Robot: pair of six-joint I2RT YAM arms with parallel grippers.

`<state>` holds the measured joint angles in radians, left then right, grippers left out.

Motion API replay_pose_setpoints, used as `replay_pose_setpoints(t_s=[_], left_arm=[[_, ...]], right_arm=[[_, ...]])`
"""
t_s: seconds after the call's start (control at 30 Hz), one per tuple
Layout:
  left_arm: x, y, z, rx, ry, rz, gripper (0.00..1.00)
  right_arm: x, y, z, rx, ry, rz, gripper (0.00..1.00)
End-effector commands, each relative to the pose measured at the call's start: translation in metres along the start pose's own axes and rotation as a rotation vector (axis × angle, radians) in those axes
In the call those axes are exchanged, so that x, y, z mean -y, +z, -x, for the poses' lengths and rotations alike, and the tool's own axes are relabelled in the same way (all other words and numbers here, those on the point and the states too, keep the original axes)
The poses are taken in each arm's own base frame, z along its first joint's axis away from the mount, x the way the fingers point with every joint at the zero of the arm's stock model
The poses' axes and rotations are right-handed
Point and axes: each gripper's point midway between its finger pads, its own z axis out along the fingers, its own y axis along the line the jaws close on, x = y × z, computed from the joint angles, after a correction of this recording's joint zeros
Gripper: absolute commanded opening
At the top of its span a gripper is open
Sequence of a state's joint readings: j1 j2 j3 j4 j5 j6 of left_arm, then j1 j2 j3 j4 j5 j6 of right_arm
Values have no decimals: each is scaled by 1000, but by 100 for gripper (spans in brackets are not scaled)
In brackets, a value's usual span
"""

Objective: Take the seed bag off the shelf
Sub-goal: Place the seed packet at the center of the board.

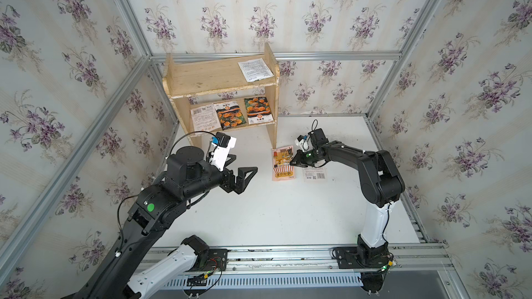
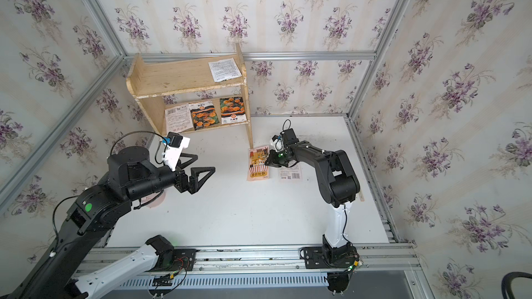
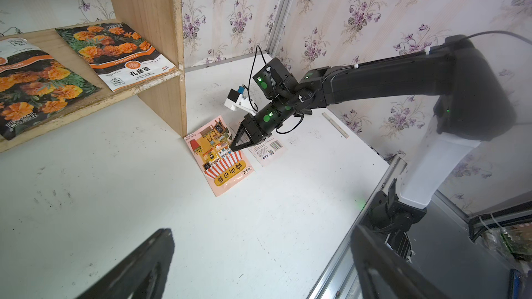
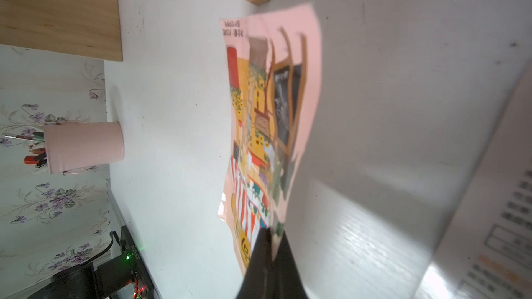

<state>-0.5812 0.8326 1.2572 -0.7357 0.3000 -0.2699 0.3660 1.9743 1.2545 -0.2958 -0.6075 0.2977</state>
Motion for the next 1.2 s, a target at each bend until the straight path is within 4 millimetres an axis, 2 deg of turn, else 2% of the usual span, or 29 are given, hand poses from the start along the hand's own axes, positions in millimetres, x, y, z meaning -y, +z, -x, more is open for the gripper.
replay_pose_setpoints(t_s=[0.0,0.13,0.3,0.53,0.77,0.9,1.0,1.03,1.17], left_arm=[[2,0,6,28,0,-11,100],[0,3,2,17,-9,-9,100],[-1,5,1,15,-15,-2,100],[-8,6,2,21,-54,36,100],[-11,7,7,21,-72,58,100],[-13,7,18,57,-87,75,100],[-16,6,33,100,-90,95,100],[-15,7,39,116,-84,98,100],[-15,11,69,168,-52,117,100]], right_arm=[[13,3,-3,-14,-2,-59,0],[19,6,-4,-19,0,-85,1],[23,7,-2,-18,0,-103,8],[30,7,-3,-17,9,-141,28],[30,-9,6,40,-16,-200,35],[10,-27,15,126,-79,-158,39],[-23,-46,13,208,-156,-39,44],[-35,-55,12,243,-183,-5,49],[-71,-82,-1,343,-268,35,58]])
